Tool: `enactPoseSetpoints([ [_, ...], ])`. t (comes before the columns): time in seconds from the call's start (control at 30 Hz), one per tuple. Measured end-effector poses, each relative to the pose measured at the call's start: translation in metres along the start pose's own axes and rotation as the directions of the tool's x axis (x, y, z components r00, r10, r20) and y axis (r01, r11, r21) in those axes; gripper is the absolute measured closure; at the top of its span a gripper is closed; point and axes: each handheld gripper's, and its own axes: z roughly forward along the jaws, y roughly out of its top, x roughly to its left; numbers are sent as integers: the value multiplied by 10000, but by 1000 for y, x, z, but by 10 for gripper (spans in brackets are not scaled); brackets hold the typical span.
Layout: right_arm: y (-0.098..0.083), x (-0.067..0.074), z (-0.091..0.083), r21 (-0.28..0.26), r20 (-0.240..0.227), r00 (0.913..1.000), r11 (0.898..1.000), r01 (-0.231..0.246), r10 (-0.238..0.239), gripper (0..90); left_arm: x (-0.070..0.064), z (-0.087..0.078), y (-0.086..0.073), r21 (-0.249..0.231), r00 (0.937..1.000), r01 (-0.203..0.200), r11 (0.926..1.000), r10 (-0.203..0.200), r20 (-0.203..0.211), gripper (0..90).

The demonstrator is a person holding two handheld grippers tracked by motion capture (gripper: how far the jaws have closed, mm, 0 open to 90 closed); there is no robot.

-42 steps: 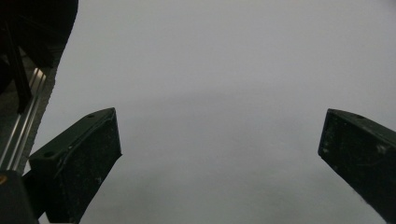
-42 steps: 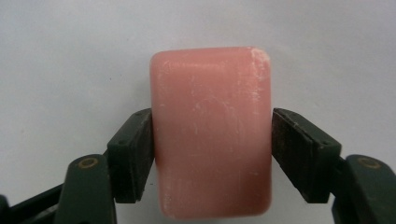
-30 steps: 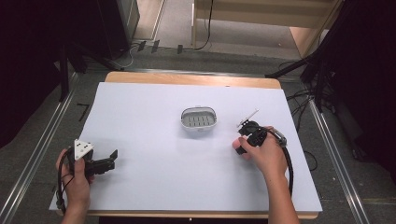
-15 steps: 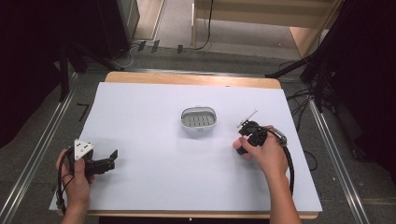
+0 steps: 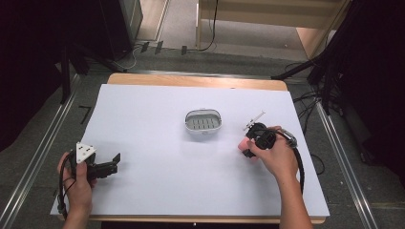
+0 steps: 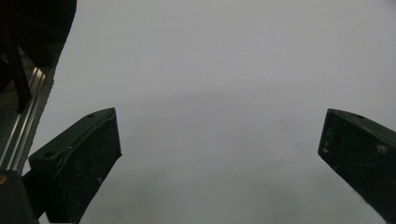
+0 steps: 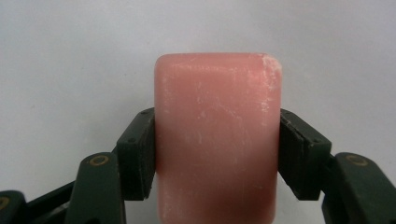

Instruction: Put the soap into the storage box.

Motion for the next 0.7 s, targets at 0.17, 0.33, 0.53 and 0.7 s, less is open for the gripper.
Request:
enactPoseSetpoints([
  [0.17, 3, 2, -4, -87, -21, 9992, 9992, 387, -387, 390, 0, 0, 0, 19, 10000, -6, 10000, 6, 28, 0],
  [0.33, 8, 3, -6, 11, -131, 9981, 9981, 609, -609, 390, 0, 0, 0, 29, 10000, -15, 10000, 15, 34, 0],
  [0.53, 14, 2, -9, -28, -161, 9959, 9961, 885, -886, 390, 0, 0, 0, 33, 10000, -17, 10000, 17, 28, 0],
  [0.7, 18, 2, -11, -72, -251, 9939, 9942, 1075, -1077, 390, 0, 0, 0, 41, 10000, -25, 10000, 25, 32, 0],
])
